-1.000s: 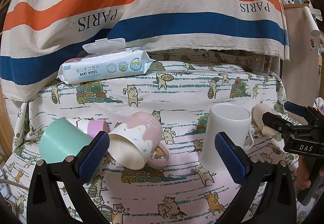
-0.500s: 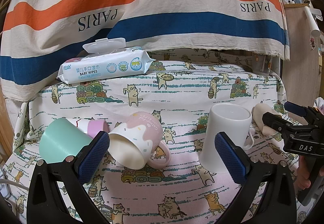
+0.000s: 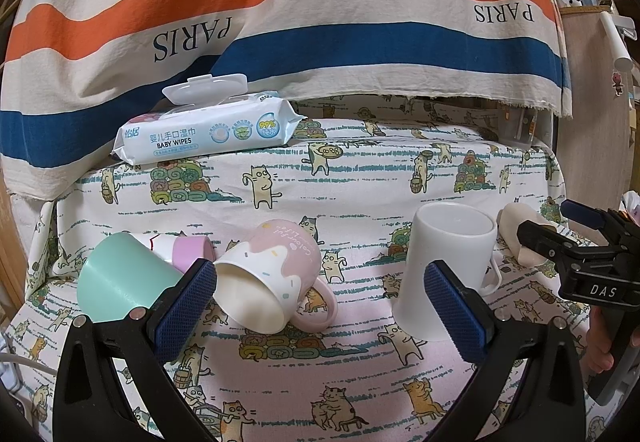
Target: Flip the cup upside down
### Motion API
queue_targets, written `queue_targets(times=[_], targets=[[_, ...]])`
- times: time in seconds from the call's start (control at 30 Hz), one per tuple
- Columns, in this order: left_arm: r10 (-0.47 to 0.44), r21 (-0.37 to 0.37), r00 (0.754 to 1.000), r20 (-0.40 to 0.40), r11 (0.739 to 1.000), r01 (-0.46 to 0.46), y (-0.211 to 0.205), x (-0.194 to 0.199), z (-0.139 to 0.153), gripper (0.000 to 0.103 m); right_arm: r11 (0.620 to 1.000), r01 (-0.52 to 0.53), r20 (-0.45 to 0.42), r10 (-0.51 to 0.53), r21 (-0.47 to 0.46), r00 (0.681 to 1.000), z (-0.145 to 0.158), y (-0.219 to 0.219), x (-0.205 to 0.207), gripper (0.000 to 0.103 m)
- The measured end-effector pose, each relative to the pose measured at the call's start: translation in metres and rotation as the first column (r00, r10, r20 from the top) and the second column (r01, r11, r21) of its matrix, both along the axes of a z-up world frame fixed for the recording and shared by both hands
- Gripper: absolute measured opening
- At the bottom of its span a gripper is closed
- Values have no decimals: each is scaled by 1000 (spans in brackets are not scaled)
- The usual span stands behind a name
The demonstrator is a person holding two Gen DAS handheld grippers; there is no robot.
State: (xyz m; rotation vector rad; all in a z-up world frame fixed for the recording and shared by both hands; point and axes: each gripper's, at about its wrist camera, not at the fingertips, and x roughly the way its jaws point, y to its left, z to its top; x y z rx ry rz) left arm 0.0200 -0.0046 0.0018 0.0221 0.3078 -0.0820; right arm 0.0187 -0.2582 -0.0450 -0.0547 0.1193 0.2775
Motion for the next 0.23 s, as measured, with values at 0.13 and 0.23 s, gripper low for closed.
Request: queue_targets(times=[0.13,0.23], targets=[[0,0,1000,0,1000,0,0,0,0,103,1000,0,0,0,0,1000,0,0,0,103],[-1,0,1000,0,1000,1,0,0,0,103,1000,0,0,0,0,1000,0,0,0,103]])
